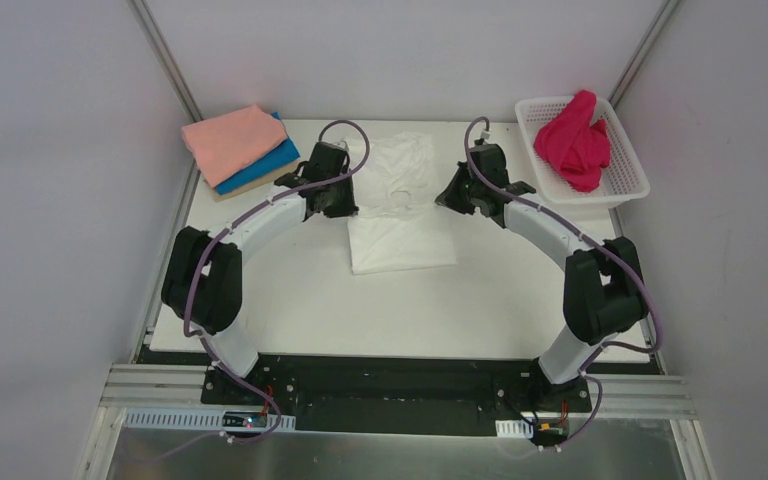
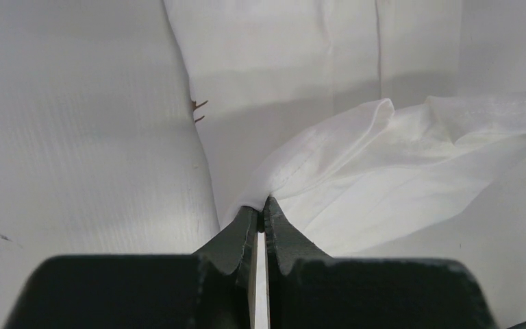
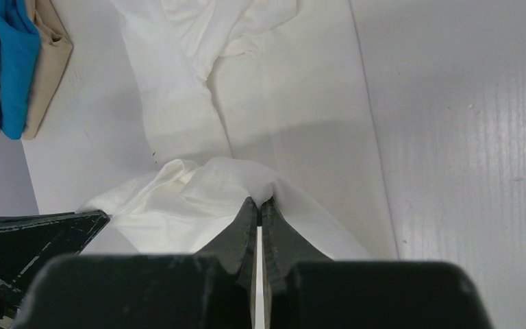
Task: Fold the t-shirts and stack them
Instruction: Fold the folded rectangular tshirt in 1/3 of the way, then grab one side of the 2/3 rectangular tshirt with both arms, then fold the long partially folded tshirt into a neat square
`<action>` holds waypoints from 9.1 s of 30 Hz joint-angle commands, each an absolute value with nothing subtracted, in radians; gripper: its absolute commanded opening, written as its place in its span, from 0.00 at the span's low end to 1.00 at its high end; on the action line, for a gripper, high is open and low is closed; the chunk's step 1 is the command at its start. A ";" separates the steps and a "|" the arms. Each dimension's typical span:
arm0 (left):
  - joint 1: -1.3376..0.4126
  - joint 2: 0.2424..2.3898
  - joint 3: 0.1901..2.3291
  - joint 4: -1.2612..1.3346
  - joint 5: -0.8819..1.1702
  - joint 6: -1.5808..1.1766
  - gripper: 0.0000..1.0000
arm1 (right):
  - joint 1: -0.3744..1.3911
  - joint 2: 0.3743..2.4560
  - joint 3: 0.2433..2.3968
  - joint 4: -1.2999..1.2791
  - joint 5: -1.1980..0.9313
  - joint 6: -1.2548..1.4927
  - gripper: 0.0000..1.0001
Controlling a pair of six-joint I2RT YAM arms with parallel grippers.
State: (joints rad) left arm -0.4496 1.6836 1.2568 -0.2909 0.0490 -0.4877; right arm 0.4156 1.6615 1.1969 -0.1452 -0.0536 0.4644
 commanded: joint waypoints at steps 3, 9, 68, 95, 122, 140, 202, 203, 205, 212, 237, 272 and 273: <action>-0.416 1.755 1.340 -0.275 0.079 -0.449 0.00 | 0.383 1.716 1.280 -0.103 -0.095 0.444 0.00; -0.390 1.807 1.373 -0.275 0.102 -0.445 0.00 | 0.365 1.768 1.306 -0.101 -0.112 0.443 0.00; -0.334 1.627 1.193 -0.158 0.211 -0.486 0.99 | 0.314 1.750 1.221 -0.059 -0.347 0.508 1.00; -0.334 1.192 0.712 -0.258 0.119 -0.596 0.99 | 0.454 2.247 1.788 -0.037 -0.161 0.447 1.00; -0.477 1.595 0.823 -0.032 0.206 -0.774 0.60 | 0.314 1.390 0.817 -0.105 -0.035 0.523 1.00; -0.548 1.683 0.813 -0.039 0.038 -0.824 0.00 | 0.314 1.450 0.788 -0.079 -0.084 0.556 0.97; -0.670 0.597 0.615 -0.411 0.232 -0.771 0.00 | 0.359 0.752 0.797 -0.738 -0.586 0.450 0.00; -0.670 0.592 0.618 -0.414 0.233 -0.770 0.00 | 0.358 0.747 0.807 -0.739 -0.585 0.447 0.00; -0.670 0.595 0.623 -0.414 0.222 -0.766 0.00 | 0.359 0.745 0.823 -0.733 -0.573 0.436 0.00; -0.670 0.695 0.691 -0.414 0.093 -0.746 0.00 | 0.359 0.801 0.891 -0.672 -0.404 0.423 0.00; -0.598 1.081 0.938 -0.341 -0.163 -0.663 0.00 | 0.349 1.103 1.035 -0.419 -0.156 0.433 0.00; -0.414 1.536 1.212 -0.277 -0.017 -0.580 0.00 | 0.256 1.554 1.217 -0.230 -0.180 0.409 0.00; -0.407 1.554 1.224 -0.276 -0.009 -0.581 0.00 | 0.255 1.574 1.224 -0.221 -0.186 0.410 0.00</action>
